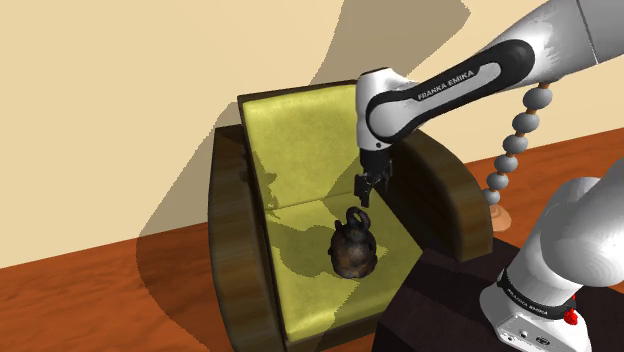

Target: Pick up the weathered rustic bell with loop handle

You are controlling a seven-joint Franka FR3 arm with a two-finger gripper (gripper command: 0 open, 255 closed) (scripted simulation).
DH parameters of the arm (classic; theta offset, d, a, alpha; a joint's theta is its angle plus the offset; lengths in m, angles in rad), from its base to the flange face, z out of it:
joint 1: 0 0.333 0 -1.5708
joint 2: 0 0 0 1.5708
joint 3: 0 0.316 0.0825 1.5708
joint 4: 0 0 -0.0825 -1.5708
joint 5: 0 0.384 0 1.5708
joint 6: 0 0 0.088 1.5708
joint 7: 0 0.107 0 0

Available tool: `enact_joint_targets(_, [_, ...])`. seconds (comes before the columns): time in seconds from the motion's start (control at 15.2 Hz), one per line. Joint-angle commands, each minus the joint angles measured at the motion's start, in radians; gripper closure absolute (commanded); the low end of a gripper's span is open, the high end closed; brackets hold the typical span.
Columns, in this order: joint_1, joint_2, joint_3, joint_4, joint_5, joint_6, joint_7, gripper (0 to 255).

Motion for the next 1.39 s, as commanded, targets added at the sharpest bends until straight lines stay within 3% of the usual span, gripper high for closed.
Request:
enact_joint_targets(0.0, [-0.001,0.076,0.006,0.027,-0.001,0.063,0.01,0])
enact_joint_targets(0.26, [-0.002,0.231,0.015,0.093,-0.01,0.176,0.03,0])
enact_joint_targets(0.92, [0.0,0.318,0.017,0.068,-0.012,0.289,0.027,0])
enact_joint_targets(0.99, [0.0,0.318,0.017,0.069,-0.013,0.289,0.027,255])
enact_joint_targets(1.32, [0.0,0.318,0.017,0.068,-0.012,0.289,0.027,255])
